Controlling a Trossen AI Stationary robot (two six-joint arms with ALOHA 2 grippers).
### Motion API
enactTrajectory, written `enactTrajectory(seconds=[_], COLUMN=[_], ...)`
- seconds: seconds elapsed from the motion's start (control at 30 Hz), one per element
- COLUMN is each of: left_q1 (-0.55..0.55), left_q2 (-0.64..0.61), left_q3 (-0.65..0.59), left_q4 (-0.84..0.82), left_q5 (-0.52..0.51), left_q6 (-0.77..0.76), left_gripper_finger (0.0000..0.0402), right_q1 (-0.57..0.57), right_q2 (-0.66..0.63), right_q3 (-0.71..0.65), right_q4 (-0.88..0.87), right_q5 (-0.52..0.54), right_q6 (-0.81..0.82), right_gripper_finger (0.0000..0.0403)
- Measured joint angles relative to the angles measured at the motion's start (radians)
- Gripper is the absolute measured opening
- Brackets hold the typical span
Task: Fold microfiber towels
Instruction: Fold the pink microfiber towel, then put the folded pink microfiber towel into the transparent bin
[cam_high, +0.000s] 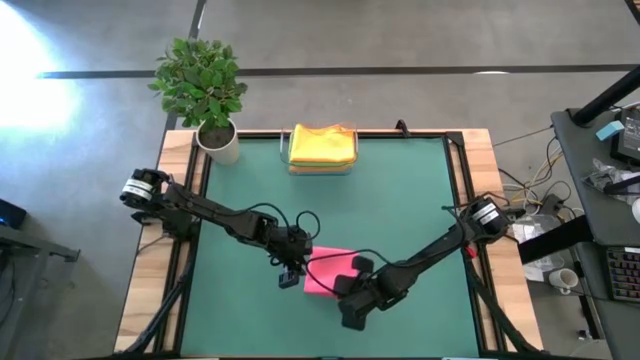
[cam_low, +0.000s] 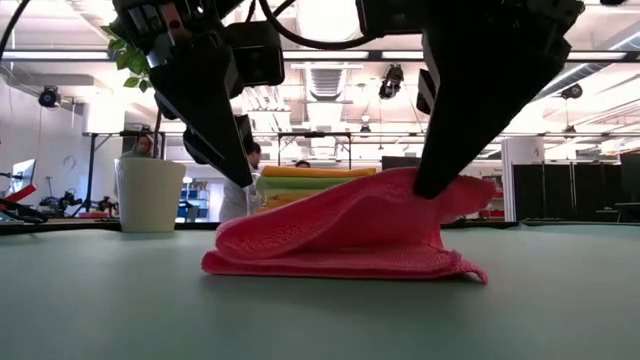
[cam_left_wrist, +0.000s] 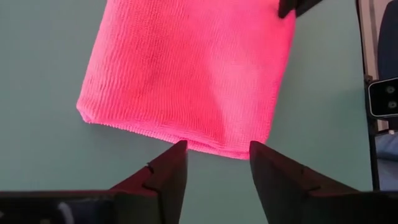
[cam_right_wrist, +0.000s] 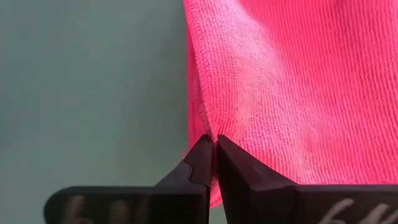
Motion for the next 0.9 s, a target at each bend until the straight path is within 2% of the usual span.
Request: enactTrajectory(seconds=[0.13,0.37,0.53,0.6,0.9], left_q1=[0.000,0.000,0.001,0.003,0.064], left_q2=[0.000,0.000,0.000,-0.002,-0.082], left_q3=[0.000,-0.001,-0.003,-0.002,-0.007], left_q4=[0.000,0.000,-0.001,-0.008,-0.097], left_q5=[0.000,-0.001,-0.001,-0.001,-0.002], left_q6=[0.000,0.000,0.005,0.028,0.071], left_gripper_finger=[0.0158,0.0158,0.0158,0.0158,0.0158], right_q1=[0.000,-0.001,-0.001,-0.002,-0.003], right_q2=[0.000,0.000,-0.027,-0.055,-0.205], right_q3=[0.004,0.007,0.025,0.028,0.023], right_q4=[0.037,0.040,-0.032,-0.097,-0.452], right_q5=[-0.027,-0.046,-0.050,-0.029,0.194], right_q6=[-0.002,0.000,0.015,0.039,0.176], right_gripper_finger=[0.0031,0.0101,0.0136,0.0142,0.0135])
